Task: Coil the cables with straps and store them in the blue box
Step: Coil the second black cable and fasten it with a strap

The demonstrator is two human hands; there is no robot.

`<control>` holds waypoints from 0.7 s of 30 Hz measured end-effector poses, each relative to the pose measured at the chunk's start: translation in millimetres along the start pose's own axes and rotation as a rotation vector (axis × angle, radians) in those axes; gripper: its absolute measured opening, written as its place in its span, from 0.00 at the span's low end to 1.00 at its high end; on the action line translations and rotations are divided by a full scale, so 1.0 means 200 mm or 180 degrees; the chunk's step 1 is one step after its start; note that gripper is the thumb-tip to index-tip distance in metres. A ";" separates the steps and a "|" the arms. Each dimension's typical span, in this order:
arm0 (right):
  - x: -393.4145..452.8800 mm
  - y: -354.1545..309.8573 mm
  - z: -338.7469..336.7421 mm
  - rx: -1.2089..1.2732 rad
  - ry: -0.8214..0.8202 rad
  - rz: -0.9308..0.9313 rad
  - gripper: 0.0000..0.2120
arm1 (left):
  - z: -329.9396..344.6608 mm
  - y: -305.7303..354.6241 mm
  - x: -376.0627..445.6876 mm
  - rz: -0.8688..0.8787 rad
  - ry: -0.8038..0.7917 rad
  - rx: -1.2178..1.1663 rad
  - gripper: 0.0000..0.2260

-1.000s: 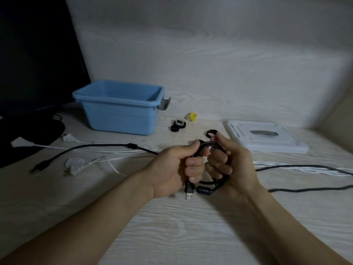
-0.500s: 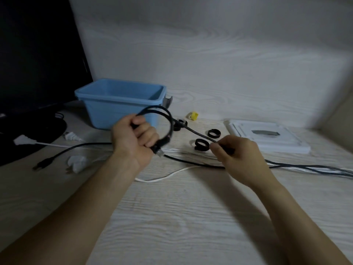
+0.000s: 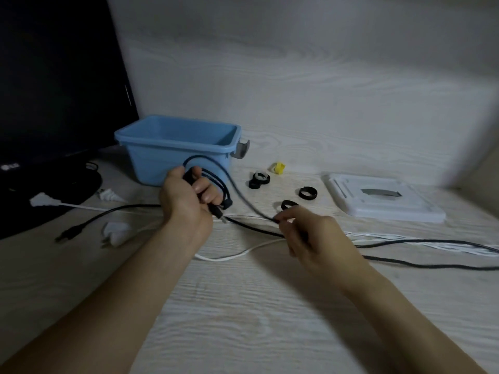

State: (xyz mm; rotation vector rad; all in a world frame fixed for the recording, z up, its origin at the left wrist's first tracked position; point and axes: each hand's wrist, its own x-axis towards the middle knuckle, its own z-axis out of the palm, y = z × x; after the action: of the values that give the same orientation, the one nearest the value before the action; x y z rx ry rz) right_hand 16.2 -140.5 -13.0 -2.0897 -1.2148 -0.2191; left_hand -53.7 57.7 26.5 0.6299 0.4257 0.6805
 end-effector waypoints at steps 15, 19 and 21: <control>0.01 -0.05 -0.03 0.0200 0.0330 -0.0451 0.11 | -0.02 -0.19 -0.11 0.1356 -0.1883 0.4192 0.11; 0.01 -0.05 -0.07 0.0378 0.0909 -0.0375 0.09 | -0.02 -0.17 -0.14 0.0197 -0.2423 0.2944 0.22; 0.01 -0.05 -0.07 0.0492 0.1202 -0.0252 0.08 | -0.02 -0.14 -0.16 -0.0412 -0.2767 0.2669 0.23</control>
State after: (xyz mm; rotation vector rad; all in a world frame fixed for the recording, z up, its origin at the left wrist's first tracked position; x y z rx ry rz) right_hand 12.2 -145.1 2.7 -1.7696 -1.0485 -0.5146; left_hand -65.0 20.3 9.6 1.5855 -0.0944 0.0244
